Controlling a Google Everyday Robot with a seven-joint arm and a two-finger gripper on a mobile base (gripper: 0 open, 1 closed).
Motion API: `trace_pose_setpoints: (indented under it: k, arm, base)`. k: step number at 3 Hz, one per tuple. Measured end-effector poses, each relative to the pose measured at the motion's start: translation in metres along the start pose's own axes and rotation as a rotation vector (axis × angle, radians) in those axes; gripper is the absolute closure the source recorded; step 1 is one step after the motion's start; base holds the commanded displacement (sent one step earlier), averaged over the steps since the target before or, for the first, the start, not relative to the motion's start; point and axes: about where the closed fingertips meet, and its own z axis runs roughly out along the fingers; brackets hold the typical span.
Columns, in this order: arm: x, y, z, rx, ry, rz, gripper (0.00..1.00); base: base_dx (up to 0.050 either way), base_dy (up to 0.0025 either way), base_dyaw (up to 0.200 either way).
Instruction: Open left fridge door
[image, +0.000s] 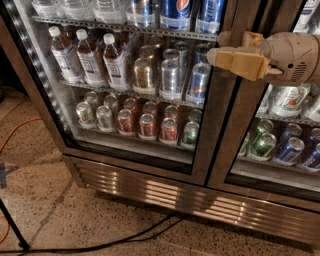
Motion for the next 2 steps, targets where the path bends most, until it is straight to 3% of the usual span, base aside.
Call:
trace_pose_setpoints:
  k: [2]
  arm:
    - [0.0, 0.0, 0.0, 0.0, 0.0, 0.0, 1.0]
  base:
    - [-0.05, -0.00001, 0.0]
